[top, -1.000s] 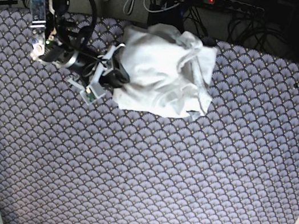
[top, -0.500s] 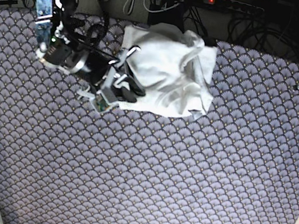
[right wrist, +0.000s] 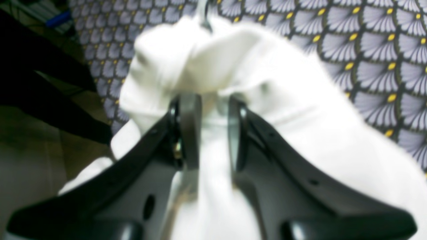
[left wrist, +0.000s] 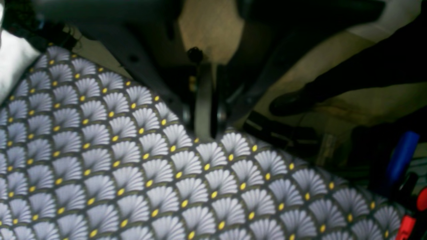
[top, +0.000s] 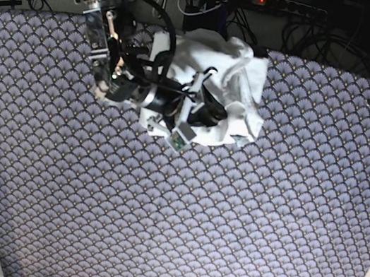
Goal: Fold the T-shirt properly
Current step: 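Grasp the bundled shirt edge with the right gripper and press it inward, then tuck the loose shirt edge under the bundle with the right gripper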
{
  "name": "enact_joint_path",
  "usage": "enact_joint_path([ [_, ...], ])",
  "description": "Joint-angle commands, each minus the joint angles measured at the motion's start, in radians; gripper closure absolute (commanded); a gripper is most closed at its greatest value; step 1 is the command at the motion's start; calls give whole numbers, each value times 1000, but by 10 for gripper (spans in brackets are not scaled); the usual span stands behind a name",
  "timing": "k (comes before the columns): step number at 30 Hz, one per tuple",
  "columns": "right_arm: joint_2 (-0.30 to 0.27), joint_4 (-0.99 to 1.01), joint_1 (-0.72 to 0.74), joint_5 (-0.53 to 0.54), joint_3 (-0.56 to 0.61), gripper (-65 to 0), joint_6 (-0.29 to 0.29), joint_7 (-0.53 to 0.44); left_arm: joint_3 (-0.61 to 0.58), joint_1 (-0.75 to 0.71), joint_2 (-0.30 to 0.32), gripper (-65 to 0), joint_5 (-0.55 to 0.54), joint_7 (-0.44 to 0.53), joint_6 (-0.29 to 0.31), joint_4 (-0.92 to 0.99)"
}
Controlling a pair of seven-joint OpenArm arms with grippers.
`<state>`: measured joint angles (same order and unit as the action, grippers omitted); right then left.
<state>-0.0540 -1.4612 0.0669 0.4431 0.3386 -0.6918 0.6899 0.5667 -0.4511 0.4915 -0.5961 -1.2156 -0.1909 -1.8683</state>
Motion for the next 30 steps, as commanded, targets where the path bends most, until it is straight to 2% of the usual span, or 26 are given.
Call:
enact_joint_path([
  [1,4,0,29,16,-3,-131,-6,-26,9,2,16,-1,0,10,-2,-18],
  [3,3,43,49,16,-3,-131,-6,-29,8,2,16,-1,0,13,-2,-18],
  [8,-13,181,67,16,-3,-131,-6,-134,8,2,16,-1,0,18,-2,-12],
  [10,-19,176,61,18,-3,-131,-6,-141,8,4,16,-1,0,18,-2,-11],
  [16,-20,-54,11,18,-5,-131,-6,-134,3,10,14,-1,0,18,-2,-11],
  [18,-16,-89,14,18,-5,-132,-6,-89,3,10,14,-1,0,18,-2,-12],
  [21,9,-89,20,16,-3,-132,-6,-57,5,7,13,-1,0,18,-2,-12],
  [30,55,38,43,16,12,-132,-6,-63,6,4,13,-1,0,18,-2,-15],
])
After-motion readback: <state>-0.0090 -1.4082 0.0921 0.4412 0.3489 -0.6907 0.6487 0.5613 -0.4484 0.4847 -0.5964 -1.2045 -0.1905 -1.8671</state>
